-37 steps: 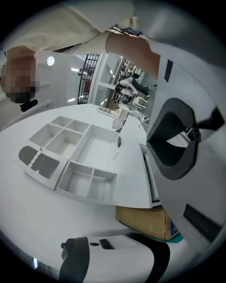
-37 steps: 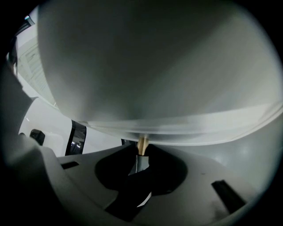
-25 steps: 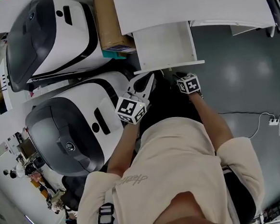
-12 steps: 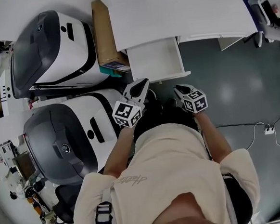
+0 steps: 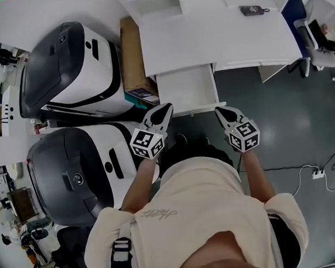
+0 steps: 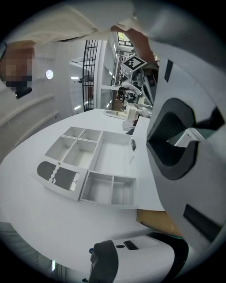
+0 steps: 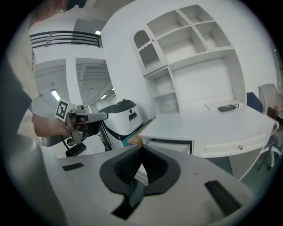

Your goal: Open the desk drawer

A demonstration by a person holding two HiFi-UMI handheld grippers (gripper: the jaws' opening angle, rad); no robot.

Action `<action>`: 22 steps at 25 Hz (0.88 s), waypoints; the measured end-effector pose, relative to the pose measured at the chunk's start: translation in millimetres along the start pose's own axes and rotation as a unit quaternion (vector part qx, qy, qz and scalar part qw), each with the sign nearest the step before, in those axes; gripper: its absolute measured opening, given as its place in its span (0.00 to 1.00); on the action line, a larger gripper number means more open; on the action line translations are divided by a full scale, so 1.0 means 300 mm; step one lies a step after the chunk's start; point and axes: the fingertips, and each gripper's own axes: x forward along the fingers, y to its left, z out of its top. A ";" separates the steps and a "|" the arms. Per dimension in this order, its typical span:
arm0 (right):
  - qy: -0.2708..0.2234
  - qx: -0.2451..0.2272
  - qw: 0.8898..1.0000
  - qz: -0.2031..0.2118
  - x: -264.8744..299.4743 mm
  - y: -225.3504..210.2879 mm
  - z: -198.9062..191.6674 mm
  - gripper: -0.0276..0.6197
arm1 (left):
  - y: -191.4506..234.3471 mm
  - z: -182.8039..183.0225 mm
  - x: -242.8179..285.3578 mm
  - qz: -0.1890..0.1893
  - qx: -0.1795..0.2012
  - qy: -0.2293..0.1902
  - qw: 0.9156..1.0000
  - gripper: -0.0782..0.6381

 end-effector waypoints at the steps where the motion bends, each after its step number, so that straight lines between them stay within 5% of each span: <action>1: -0.008 -0.005 1.000 0.000 -0.010 0.007 0.032 0.04 | 0.002 0.015 -0.007 0.002 0.000 -0.004 1.000 0.11; 10: -0.083 -0.018 0.996 -0.023 -0.066 -0.002 0.306 0.04 | 0.014 0.221 -0.042 0.005 0.033 -0.056 0.998 0.11; 22: -0.159 -0.100 0.982 -0.017 -0.141 0.076 0.643 0.03 | 0.056 0.477 -0.071 0.019 0.084 -0.129 0.988 0.11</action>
